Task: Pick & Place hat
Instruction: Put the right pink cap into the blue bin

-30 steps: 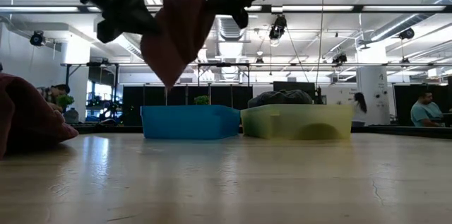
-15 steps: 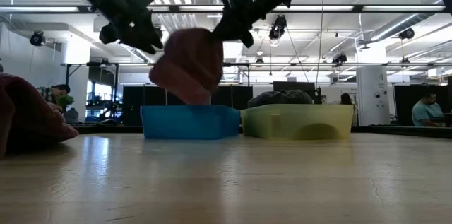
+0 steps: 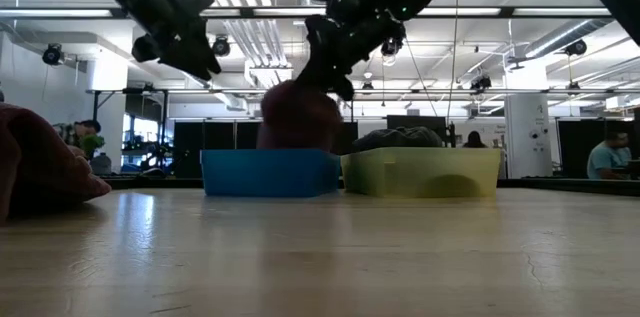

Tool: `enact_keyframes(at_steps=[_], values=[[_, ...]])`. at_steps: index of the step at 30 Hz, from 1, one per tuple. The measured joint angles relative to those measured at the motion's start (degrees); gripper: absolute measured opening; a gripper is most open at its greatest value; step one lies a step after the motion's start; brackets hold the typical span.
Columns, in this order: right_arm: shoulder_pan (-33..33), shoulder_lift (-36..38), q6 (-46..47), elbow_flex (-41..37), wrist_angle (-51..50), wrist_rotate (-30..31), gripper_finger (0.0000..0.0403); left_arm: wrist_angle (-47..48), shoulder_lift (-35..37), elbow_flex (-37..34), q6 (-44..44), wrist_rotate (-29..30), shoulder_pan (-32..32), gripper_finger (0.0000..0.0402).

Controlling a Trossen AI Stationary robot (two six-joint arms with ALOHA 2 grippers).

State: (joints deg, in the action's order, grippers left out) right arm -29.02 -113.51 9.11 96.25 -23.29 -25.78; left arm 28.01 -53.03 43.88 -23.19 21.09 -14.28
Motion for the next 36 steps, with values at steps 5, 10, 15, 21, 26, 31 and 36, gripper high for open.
enact_keyframes(at_steps=[5, 10, 15, 21, 26, 31, 36], values=[[1.2, 0.0, 1.3, 2.9, -0.2, -3.0, 0.0048, 0.0, 0.0, 0.0, 0.1, 0.0, -0.4, 0.0161], [2.1, 1.6, 2.1, 6.5, -2.5, -2.8, 0.0048, -0.2, 0.0, 0.0, 0.0, 0.0, -0.4, 0.0161], [2.2, -0.4, 1.6, 6.0, -3.2, -1.7, 0.0048, -1.0, 0.0, 0.5, -0.9, 0.0, -0.4, 0.0161], [2.0, -4.4, -0.1, 5.9, -0.6, -2.7, 0.0048, -1.0, 0.0, 0.8, -1.2, -0.1, -0.4, 0.0161], [1.8, -8.7, -2.0, 7.9, -0.1, -4.3, 0.0048, -1.0, 0.0, 0.8, -1.2, -0.2, -0.4, 0.0161], [1.4, -11.1, -3.0, 10.9, -1.0, -4.2, 0.0063, -0.9, 0.0, 0.8, -0.8, -0.2, -0.4, 0.0161], [0.6, -11.1, -6.1, 12.5, -5.4, 1.6, 0.0133, -1.0, 0.0, 0.8, -0.8, -0.2, -0.4, 0.0161]])
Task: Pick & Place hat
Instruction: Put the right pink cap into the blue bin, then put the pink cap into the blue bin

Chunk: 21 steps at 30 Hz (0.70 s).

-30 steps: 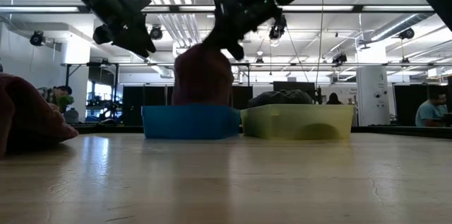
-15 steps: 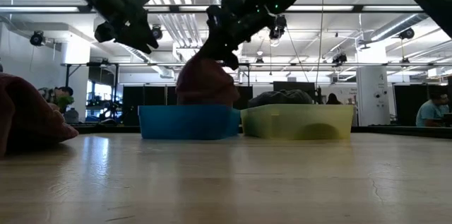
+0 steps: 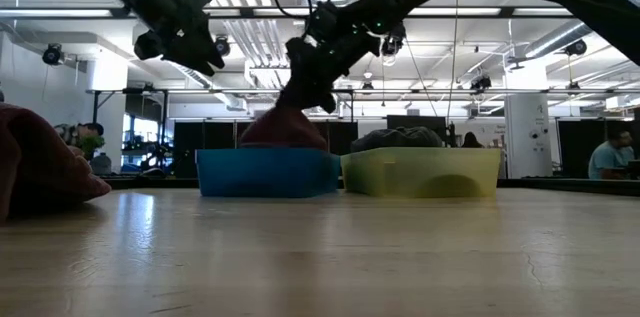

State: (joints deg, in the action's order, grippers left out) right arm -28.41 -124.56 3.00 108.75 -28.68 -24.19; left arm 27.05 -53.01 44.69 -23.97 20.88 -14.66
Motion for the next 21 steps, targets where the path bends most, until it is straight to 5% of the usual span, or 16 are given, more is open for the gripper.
enact_keyframes(at_steps=[10, 14, 18, 21], values=[[-0.4, 0.7, -3.6, 0.6, -4.9, 4.3, 0.0224, 0.0, 0.0, 0.0, 0.0, -0.5, 0.0, 0.0161], [0.2, 2.5, -5.1, 0.6, -5.8, 8.6, 0.0231, 1.5, 0.0, 0.0, 0.0, -0.5, 0.0, 0.0161], [1.1, 5.0, -8.7, 0.6, -7.1, 19.2, 0.0227, 3.3, 0.0, 0.0, -1.0, -1.6, 0.2, 0.0161], [1.7, 7.2, -10.6, 0.5, -9.0, 17.8, 0.0224, 4.0, 0.0, 0.0, -2.7, -4.7, 0.8, 0.0161]])
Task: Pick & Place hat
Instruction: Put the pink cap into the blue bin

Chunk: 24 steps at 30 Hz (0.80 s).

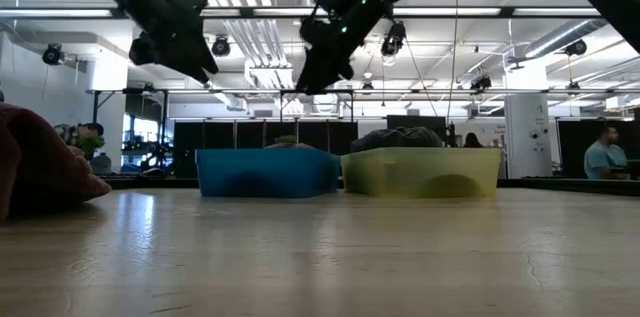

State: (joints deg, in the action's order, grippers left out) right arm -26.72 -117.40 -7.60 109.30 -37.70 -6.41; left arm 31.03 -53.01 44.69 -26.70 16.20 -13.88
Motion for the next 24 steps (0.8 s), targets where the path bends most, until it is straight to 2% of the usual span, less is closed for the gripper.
enact_keyframes(at_steps=[3, 7, 10, 13, 16, 20, 24], values=[[1.9, 1.6, -0.1, -0.1, -2.8, -3.7, 0.0223, 3.1, 0.0, -0.4, -0.8, -2.6, 1.5, 0.0161], [7.5, 2.6, -0.2, -2.2, -6.0, -4.8, 0.0223, 12.7, -0.1, -1.0, -1.5, -9.1, 5.7, 0.0161], [12.5, 4.3, -0.4, -6.0, -6.3, -4.7, 0.0223, 20.4, -0.2, -1.0, -3.1, -13.7, 10.9, 0.0161], [17.2, 7.0, 0.9, -10.9, -5.4, -4.3, 0.0224, 25.0, -0.2, -1.0, -9.0, -17.4, 17.2, 0.0161], [21.3, 9.6, 5.0, -17.6, -2.3, -4.2, 0.0224, 26.4, -0.3, -1.0, -15.6, -19.6, 24.6, 0.0161], [26.1, 14.5, 13.1, -26.8, 4.3, -3.5, 0.0224, 26.4, -1.7, -1.3, -23.6, -19.7, 35.6, 0.0161], [31.3, 19.8, 21.2, -35.1, 9.4, 1.4, 0.0224, 24.5, -5.5, -3.6, -29.4, -19.2, 44.9, 0.0161]])
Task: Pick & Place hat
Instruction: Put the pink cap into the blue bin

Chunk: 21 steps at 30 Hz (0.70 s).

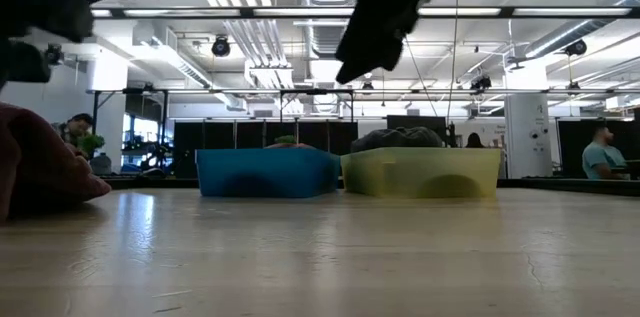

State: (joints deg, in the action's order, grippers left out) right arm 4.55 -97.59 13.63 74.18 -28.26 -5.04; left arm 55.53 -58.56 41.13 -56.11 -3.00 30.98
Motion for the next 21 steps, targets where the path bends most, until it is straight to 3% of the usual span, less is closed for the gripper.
enact_keyframes(at_steps=[5, 13, 18, 21], values=[[6.8, 6.6, 9.2, -6.3, 2.7, 8.1, 0.0224, -13.1, -8.0, -2.9, -4.7, 1.5, 3.8, 0.0161], [16.6, 11.3, 24.4, -11.2, 4.0, 19.1, 0.0224, -45.2, -21.7, 0.9, -6.0, 14.1, -1.8, 0.0161], [21.0, 11.0, 32.8, -12.6, 5.4, 20.7, 0.0224, -47.9, -22.6, 8.3, 0.4, 18.5, -2.8, 0.0161], [22.5, 10.3, 40.5, -13.7, 5.5, 21.5, 0.0224, -42.1, -21.6, 12.0, 4.9, 17.9, -1.1, 0.0161]])
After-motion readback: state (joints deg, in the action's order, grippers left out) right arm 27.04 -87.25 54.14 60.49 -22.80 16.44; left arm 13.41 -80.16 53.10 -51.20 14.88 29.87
